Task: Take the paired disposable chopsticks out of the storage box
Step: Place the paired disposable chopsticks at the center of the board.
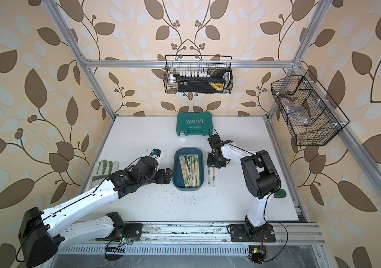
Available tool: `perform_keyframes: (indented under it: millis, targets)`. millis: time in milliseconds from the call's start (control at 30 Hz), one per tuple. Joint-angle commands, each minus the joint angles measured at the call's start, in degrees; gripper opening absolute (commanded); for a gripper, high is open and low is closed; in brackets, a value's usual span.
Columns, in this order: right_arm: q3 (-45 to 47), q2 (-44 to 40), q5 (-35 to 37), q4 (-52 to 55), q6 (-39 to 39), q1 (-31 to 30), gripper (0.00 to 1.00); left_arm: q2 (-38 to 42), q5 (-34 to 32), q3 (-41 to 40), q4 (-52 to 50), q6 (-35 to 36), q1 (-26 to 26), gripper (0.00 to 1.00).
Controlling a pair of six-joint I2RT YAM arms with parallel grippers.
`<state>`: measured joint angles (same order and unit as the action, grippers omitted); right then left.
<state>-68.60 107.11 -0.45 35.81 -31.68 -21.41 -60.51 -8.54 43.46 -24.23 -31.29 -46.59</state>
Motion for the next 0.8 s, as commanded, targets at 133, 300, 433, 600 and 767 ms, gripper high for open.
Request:
perform_keyframes:
  millis: [133, 300, 433, 600, 767]
  targets:
    - [-1.8, 1.6, 0.3, 1.0, 1.8, -0.3, 0.13, 1.4, -1.2, 0.9, -0.8, 0.9, -0.4, 0.92]
    - [-2.0, 1.4, 0.9, 1.6, 2.7, -0.5, 0.13, 1.4, -1.2, 0.8, -0.7, 0.9, -0.4, 0.92]
    - [-2.4, 2.0, 0.8, 1.9, 3.1, -0.4, 0.14, 1.1, -1.0, 0.7, -0.6, 0.9, -0.4, 0.92]
    - [-2.8, 2.6, 0.6, 2.0, 4.1, -0.5, 0.15, 1.1, -0.8, 0.6, -0.4, 0.9, -0.4, 0.92]
    - [-2.9, 2.2, 0.6, 2.2, 3.8, -0.5, 0.18, 1.4, -0.8, 0.6, -0.2, 0.9, -0.4, 0.92]
